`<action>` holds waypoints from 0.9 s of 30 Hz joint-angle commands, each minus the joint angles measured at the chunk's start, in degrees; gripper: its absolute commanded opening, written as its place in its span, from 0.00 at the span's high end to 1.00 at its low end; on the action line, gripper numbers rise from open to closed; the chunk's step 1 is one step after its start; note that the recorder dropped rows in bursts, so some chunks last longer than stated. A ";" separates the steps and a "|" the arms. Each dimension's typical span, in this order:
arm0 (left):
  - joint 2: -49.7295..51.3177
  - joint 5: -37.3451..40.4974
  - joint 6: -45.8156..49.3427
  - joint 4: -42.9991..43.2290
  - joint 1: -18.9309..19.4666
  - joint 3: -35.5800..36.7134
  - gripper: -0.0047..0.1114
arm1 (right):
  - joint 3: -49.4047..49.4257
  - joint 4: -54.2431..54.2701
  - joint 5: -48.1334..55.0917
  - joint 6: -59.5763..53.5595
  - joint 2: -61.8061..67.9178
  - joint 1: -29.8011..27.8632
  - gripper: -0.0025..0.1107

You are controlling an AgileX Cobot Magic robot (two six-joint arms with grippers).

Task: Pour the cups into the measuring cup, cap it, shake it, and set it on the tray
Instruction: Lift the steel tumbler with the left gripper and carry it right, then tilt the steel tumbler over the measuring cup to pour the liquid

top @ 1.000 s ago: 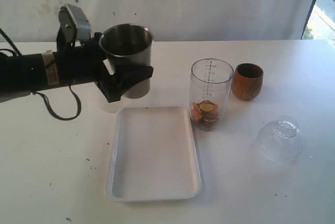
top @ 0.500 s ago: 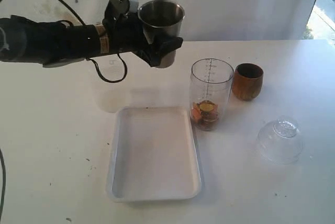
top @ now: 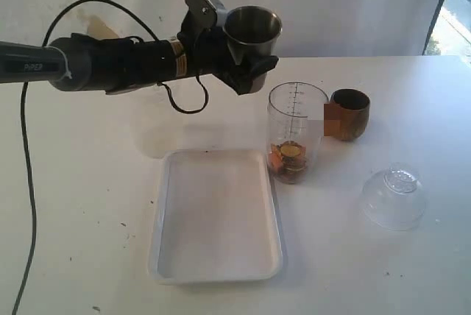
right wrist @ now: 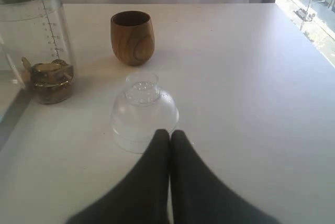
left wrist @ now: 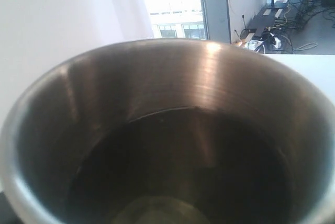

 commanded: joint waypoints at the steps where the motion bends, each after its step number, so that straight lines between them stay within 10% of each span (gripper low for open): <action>1: -0.29 -2.31 0.27 -1.69 -0.20 -2.69 0.96 | 0.22 0.09 -0.42 0.39 -0.36 -0.33 0.98; 27: -0.05 2.36 12.34 -3.01 -4.02 -3.46 0.96 | 0.22 0.09 -0.42 0.39 -0.36 -0.33 0.98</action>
